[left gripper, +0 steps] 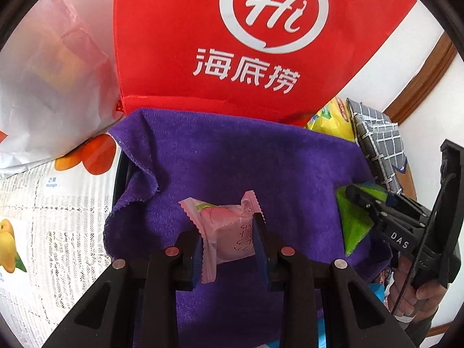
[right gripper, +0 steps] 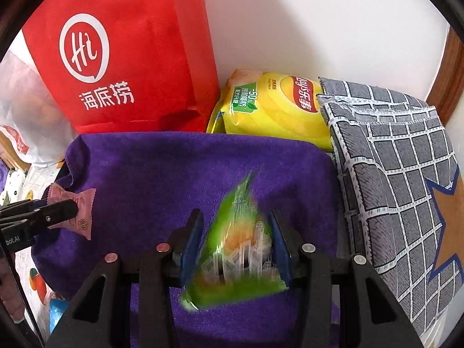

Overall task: Organize snacks
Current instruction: 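Open both tools to release the snacks onto the purple towel, then move both tools back toward the remaining snacks on the sheet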

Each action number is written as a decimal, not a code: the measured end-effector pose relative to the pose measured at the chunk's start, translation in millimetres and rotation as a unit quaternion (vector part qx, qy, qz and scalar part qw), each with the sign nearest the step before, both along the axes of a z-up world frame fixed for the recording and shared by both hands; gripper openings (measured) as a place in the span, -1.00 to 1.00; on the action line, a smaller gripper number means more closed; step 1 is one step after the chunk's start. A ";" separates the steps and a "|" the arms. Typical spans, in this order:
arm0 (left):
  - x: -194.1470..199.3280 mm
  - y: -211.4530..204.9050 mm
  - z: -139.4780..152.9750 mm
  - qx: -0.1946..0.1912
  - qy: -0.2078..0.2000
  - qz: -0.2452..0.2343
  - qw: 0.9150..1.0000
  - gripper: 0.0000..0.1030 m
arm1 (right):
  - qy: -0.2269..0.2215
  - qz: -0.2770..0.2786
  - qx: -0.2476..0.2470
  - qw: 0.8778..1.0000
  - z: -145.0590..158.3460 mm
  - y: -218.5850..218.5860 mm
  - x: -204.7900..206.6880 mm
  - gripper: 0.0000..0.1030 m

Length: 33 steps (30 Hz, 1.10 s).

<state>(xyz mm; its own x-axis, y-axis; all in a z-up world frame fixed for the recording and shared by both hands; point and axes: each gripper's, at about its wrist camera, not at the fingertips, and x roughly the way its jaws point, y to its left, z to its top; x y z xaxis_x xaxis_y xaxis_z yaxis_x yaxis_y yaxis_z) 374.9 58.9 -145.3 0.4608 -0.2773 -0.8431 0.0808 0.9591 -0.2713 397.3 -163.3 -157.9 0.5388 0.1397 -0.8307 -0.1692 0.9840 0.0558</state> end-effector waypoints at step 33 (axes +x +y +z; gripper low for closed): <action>-49.1 -5.9 86.0 0.028 -0.079 -0.005 0.997 0.27 | -0.076 -0.020 -0.012 0.997 92.3 -2.7 -91.1 0.56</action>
